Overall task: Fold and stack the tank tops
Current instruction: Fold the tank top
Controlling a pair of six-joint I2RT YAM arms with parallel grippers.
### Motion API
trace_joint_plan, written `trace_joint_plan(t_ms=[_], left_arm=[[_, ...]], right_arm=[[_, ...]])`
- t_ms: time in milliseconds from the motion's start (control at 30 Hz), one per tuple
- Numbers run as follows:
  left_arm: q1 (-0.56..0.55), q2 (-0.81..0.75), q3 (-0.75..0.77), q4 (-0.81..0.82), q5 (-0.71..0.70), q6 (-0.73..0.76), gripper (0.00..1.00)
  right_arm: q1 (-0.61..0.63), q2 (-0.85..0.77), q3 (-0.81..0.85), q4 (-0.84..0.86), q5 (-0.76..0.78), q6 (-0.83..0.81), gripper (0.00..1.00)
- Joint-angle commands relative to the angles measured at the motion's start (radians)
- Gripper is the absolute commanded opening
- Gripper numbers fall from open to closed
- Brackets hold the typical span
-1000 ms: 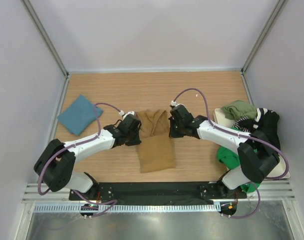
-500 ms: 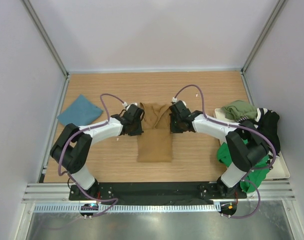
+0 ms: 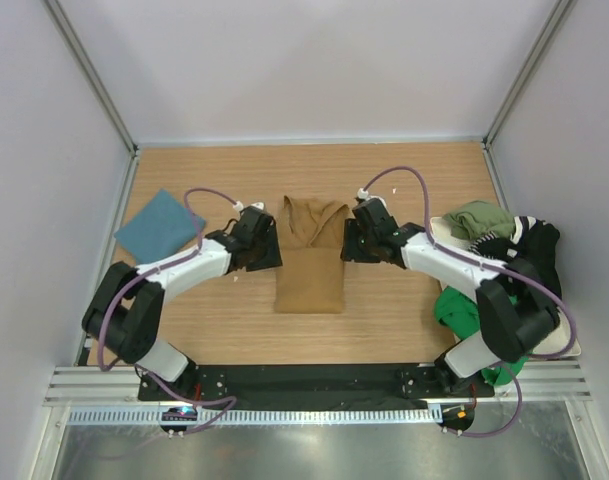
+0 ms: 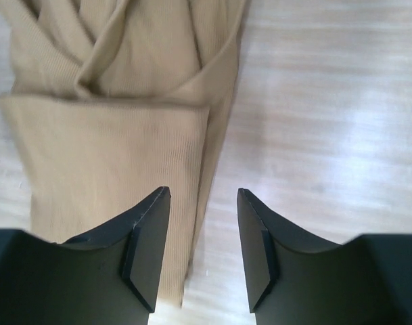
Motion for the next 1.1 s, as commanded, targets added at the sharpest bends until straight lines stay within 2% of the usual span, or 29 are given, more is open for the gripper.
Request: trace_joint_plan(t_ms=[0, 100, 133, 300, 500, 667, 900, 933, 1000, 1033, 1067], left_arm=[[-0.010, -0.133, -0.086, -0.012, 0.077, -0.025, 0.50], [-0.050, -0.233, -0.173, -0.008, 0.130, -0.067, 0.52], [-0.076, -0.257, -0.195, 0.004, 0.140, -0.081, 0.52], [-0.144, -0.368, -0.301, 0.029, 0.150, -0.129, 0.55], [-0.150, -0.330, -0.327, 0.066, 0.164, -0.118, 0.52], [-0.150, -0.255, -0.332, 0.130, 0.206, -0.127, 0.48], [-0.153, -0.227, -0.370, 0.178, 0.230, -0.147, 0.43], [-0.154, -0.230, -0.377, 0.182, 0.230, -0.149, 0.41], [-0.154, -0.238, -0.388, 0.187, 0.232, -0.152, 0.28], [-0.154, -0.241, -0.391, 0.187, 0.236, -0.150, 0.15], [-0.154, -0.242, -0.391, 0.189, 0.242, -0.150, 0.09]], right_arm=[[0.039, -0.159, -0.079, -0.007, -0.059, 0.014, 0.51], [0.097, -0.213, -0.153, -0.031, -0.062, 0.032, 0.51], [0.108, -0.247, -0.176, -0.028, -0.111, 0.043, 0.51], [0.192, -0.313, -0.296, 0.024, -0.150, 0.103, 0.52], [0.214, -0.272, -0.331, 0.078, -0.167, 0.111, 0.51], [0.214, -0.232, -0.349, 0.136, -0.188, 0.114, 0.41], [0.215, -0.201, -0.382, 0.191, -0.214, 0.112, 0.36], [0.215, -0.201, -0.382, 0.194, -0.214, 0.112, 0.34], [0.215, -0.198, -0.382, 0.204, -0.216, 0.108, 0.24], [0.215, -0.193, -0.382, 0.202, -0.217, 0.108, 0.19], [0.215, -0.193, -0.380, 0.204, -0.220, 0.108, 0.06]])
